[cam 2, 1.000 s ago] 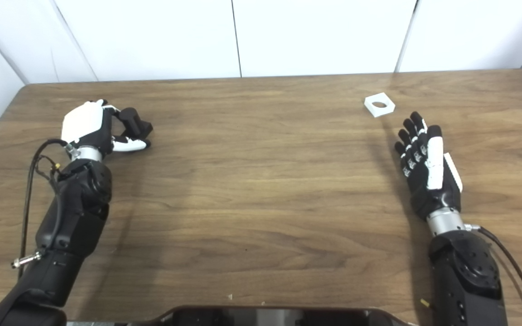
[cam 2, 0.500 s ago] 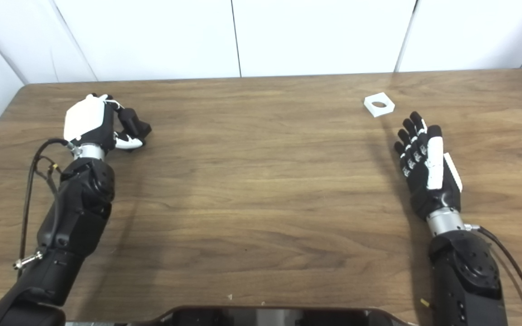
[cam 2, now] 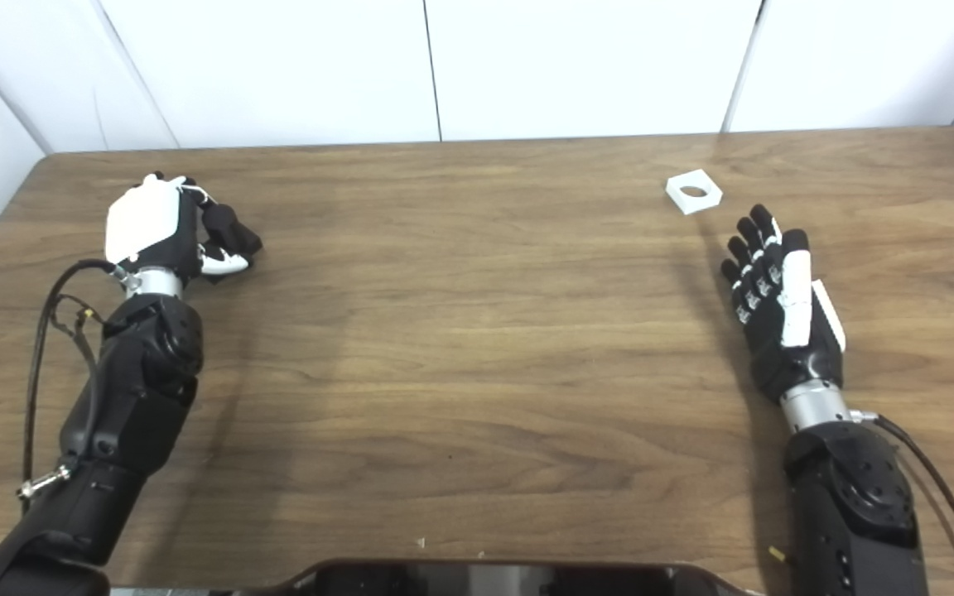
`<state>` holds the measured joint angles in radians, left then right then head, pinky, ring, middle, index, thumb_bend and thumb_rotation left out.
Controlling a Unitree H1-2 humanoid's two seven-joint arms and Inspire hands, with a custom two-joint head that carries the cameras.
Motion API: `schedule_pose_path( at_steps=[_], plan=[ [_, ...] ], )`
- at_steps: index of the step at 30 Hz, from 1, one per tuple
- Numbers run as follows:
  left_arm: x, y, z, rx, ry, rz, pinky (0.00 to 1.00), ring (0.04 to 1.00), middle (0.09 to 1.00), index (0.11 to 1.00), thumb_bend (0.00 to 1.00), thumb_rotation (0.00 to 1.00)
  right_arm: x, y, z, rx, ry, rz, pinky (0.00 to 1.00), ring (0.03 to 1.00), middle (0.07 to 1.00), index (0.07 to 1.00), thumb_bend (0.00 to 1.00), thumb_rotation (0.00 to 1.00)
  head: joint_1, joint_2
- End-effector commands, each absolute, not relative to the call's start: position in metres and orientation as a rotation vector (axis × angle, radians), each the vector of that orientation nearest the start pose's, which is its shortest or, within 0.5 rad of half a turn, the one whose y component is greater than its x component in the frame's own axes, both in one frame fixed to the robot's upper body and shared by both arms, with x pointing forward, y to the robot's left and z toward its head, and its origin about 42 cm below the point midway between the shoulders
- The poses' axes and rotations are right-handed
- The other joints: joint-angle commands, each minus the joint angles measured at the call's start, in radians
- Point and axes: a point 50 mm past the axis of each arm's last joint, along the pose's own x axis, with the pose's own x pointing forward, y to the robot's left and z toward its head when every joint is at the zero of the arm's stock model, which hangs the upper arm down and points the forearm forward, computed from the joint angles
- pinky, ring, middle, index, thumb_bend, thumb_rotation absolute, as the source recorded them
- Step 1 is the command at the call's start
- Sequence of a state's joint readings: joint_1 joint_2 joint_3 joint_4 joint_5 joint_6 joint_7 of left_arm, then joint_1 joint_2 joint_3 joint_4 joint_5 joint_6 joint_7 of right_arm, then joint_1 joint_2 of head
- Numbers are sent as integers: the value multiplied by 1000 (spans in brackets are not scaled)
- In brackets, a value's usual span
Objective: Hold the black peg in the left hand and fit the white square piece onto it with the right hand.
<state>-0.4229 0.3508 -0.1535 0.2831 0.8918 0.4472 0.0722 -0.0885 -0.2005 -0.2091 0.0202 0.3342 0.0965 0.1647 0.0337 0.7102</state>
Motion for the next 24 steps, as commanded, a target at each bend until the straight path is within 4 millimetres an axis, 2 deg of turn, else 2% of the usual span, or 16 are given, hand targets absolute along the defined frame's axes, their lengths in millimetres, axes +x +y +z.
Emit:
schedule_pose_path(
  at_steps=[1, 10, 24],
  plan=[
    [421, 315, 183, 1303, 119, 313, 1000, 1000, 897, 491, 515, 59, 298, -326, 111, 162, 11, -25, 1000, 1000, 1000, 1000, 634, 1000, 2, 2],
    [416, 310, 184, 1253, 109, 301, 1000, 1000, 892, 487, 519, 57, 300, -324, 111, 162, 14, -26, 1000, 1000, 1000, 1000, 627, 1000, 3, 2],
    [399, 290, 191, 1134, 115, 214, 1000, 1000, 883, 489, 517, 63, 300, -315, 110, 176, 25, -15, 1000, 1000, 1000, 1000, 629, 1000, -16, -1]
  ],
)
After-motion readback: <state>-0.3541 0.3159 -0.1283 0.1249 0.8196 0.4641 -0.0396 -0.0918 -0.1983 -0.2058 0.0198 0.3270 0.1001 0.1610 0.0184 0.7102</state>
